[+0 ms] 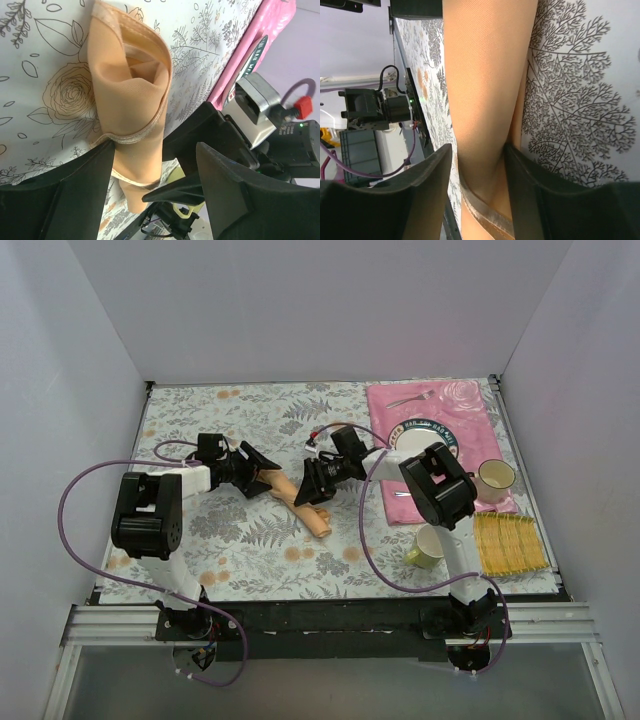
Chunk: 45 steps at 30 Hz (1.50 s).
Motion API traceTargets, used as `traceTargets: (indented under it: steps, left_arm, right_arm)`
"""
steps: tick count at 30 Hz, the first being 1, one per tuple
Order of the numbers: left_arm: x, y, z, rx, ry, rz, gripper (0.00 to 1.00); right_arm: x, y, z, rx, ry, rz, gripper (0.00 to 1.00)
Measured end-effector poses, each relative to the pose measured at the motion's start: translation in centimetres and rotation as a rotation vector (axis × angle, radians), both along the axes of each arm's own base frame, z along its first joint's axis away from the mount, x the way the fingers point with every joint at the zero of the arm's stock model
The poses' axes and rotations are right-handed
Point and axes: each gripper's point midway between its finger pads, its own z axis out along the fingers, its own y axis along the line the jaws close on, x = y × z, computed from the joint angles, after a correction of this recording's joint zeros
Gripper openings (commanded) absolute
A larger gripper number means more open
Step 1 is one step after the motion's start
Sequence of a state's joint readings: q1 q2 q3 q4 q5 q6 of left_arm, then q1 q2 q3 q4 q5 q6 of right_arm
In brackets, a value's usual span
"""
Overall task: Fold the napkin, place the utensils inside, and roll it up
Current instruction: Roll the napkin with the utensil
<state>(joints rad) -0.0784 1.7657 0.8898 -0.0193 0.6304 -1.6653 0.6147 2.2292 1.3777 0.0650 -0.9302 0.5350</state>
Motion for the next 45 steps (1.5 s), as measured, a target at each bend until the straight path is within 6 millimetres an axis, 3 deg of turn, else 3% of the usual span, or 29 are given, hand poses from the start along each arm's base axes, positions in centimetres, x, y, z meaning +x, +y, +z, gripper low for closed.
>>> traceTargets:
  steps: [12,18,29,34,41,45]
  left_arm:
    - [-0.1,-0.3,-0.5,0.003,0.011,-0.006,0.65]
    - [-0.2,-0.3,-0.4,0.004,0.010,-0.008,0.65]
    - [-0.7,0.2,2.7,0.047,-0.067,-0.012,0.66]
    - [-0.6,0.3,3.1,0.058,-0.077,-0.020,0.66]
    - [-0.8,0.1,3.3,0.044,-0.075,-0.033,0.66]
    - [-0.8,-0.5,3.8,0.031,-0.085,-0.052,0.66]
  right_arm:
    - [0.4,-1.6,0.8,-0.120,-0.152,0.019,0.75]
    - [0.4,-2.1,1.0,-0.189,-0.235,0.021,0.77]
    - [0.2,-1.9,0.7,-0.281,-0.290,0.007,0.75]
    - [0.3,-1.6,0.8,-0.355,-0.339,-0.020,0.77]
    - [-0.5,0.1,2.6,-0.362,-0.432,0.016,0.80]
    - [-0.1,-0.1,4.4,-0.347,-0.464,-0.003,0.81]
